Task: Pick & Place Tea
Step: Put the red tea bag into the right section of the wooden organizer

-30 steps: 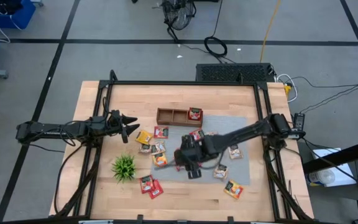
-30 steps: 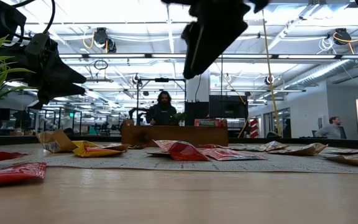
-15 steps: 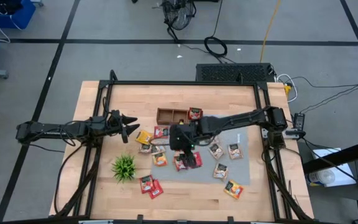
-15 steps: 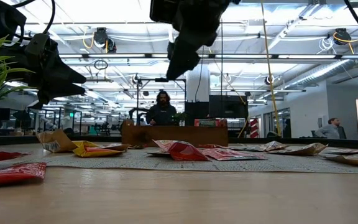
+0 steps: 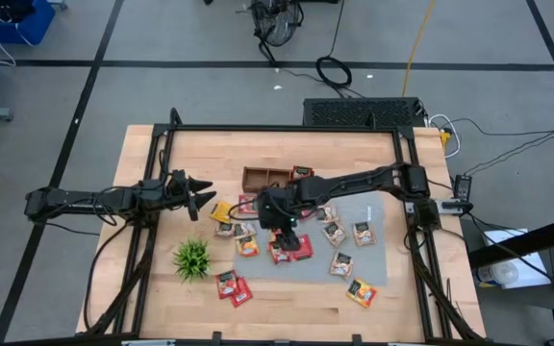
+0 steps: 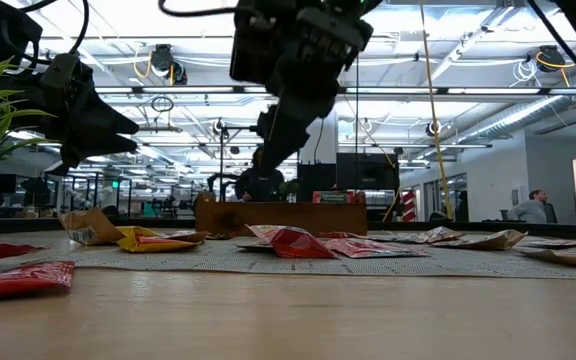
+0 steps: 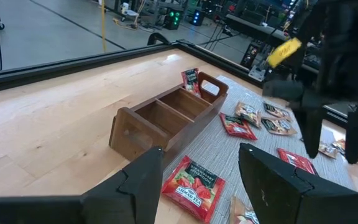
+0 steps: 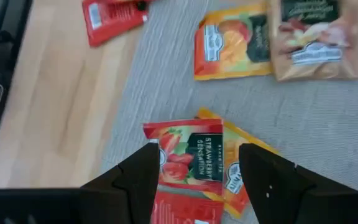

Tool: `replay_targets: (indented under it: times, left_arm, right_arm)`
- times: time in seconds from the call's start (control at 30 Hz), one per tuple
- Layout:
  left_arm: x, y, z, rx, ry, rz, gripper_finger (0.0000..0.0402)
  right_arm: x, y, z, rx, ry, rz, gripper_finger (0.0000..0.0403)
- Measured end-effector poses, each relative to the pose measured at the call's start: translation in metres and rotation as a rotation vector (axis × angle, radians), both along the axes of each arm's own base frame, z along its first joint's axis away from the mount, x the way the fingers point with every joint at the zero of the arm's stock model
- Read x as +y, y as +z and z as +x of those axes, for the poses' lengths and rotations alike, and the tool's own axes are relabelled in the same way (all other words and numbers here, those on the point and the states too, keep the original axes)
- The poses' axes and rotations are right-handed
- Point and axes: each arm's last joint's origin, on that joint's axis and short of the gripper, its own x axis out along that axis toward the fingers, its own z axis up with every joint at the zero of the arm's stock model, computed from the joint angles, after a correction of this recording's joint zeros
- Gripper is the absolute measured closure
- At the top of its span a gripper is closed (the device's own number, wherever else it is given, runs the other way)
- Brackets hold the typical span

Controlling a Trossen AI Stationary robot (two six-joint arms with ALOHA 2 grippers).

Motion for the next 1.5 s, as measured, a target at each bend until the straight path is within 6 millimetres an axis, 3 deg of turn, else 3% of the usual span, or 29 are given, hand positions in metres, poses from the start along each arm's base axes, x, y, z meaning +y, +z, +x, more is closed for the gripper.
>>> replay_targets:
  times: [0.3,0.73,1.5]
  left_arm:
    - [0.0,0.0,0.0,-0.001,0.0,0.0,0.019]
    - [0.0,0.0,0.0,0.0,0.0,0.0,0.019]
    - [0.0,0.0,0.0,0.0,0.0,0.0,0.019]
  right_arm:
    - [-0.006,-0.028,0.008,0.042,0.024,0.042,0.02]
    - [-0.01,-0.05,0.017,0.032,0.017,0.091,0.02]
    - [-0.006,-0.064,0.013,0.075,0.054,0.156,0.02]
